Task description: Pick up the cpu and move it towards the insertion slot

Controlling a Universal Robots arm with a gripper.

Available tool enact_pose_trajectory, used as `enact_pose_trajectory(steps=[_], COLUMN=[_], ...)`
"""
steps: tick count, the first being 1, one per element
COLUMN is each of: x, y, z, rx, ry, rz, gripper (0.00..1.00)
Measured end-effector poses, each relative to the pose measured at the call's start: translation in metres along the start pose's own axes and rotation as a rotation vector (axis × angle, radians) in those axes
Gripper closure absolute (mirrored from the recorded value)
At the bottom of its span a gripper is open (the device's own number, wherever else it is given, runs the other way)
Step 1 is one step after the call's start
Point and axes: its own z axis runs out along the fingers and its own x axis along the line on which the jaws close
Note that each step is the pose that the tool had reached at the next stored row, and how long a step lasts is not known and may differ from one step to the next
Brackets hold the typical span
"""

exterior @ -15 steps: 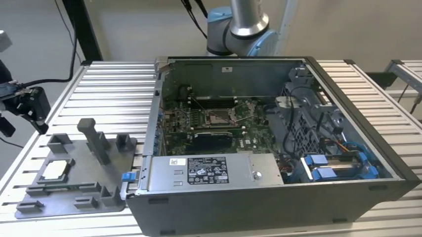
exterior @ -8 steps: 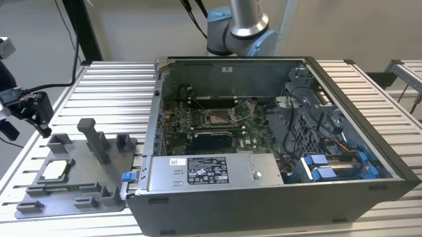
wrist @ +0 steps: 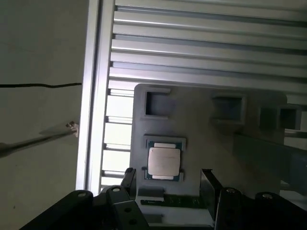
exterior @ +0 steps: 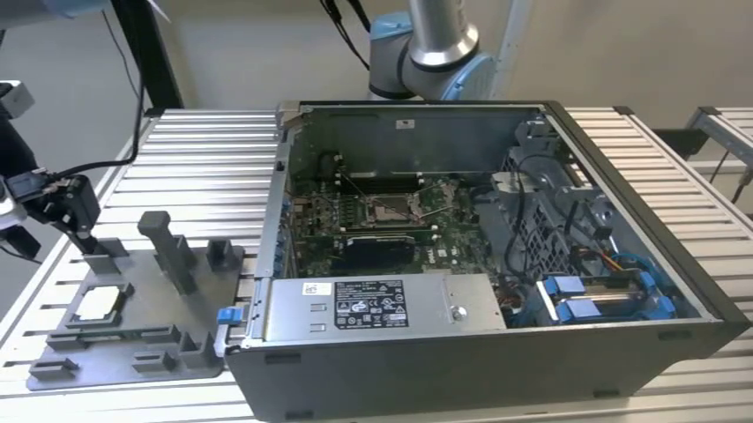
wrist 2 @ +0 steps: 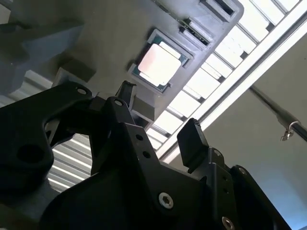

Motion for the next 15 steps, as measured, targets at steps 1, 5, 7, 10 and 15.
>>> enact_pose_trajectory(steps=[1, 5, 7, 10, 15], x=[0.0001, 0.0005, 0.0006, 0.0009, 0.0013], y=[-0.0001, -0.0003, -0.0005, -0.0007, -0.001], z=[0.0019, 0.0092, 0.0127, 0.0182, 0.0274], rx=[0.0, -0.0001, 0.0, 0.0, 0.0], ry=[-0.0002, -0.0005, -0.0005, -0.0005, -0.0006], rz=[0.0, 0.0, 0.0, 0.0, 0.0], gripper=[1.0, 1.0, 1.0, 1.0, 0.0])
